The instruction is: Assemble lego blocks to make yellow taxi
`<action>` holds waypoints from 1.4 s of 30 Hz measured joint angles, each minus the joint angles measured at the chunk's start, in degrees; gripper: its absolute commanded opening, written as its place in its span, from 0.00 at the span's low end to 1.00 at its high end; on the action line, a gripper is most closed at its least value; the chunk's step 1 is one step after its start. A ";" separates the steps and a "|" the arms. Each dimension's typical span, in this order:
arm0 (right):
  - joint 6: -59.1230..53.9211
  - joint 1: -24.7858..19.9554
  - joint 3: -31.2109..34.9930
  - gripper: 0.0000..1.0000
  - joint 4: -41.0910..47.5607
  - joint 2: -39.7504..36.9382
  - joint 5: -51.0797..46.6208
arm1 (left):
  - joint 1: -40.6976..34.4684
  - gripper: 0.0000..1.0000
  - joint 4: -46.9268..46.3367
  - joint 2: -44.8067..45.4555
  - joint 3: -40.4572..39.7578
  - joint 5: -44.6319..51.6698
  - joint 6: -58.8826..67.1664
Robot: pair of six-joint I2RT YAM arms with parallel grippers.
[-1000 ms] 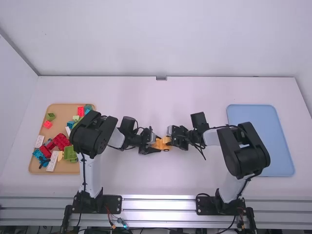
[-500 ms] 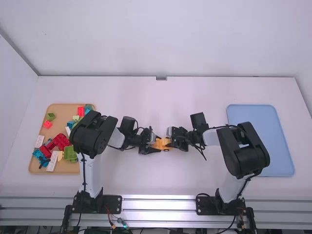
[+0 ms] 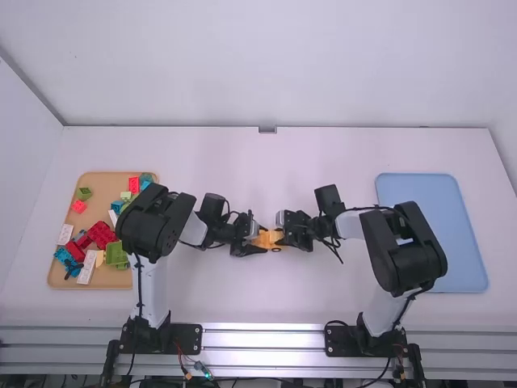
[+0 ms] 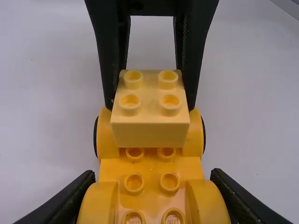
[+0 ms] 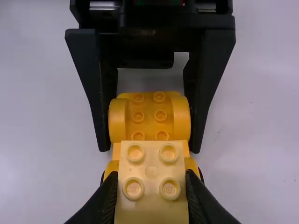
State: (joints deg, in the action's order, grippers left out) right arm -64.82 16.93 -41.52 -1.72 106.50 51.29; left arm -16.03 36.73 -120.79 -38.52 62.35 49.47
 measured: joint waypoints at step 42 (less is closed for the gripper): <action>-5.97 -4.33 -6.16 0.00 15.56 -0.72 4.09 | -0.15 0.37 0.02 0.00 0.00 -0.07 0.02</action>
State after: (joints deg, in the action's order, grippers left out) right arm -70.78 12.60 -47.68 13.85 105.78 55.37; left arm -16.19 36.75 -120.79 -38.52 62.28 49.50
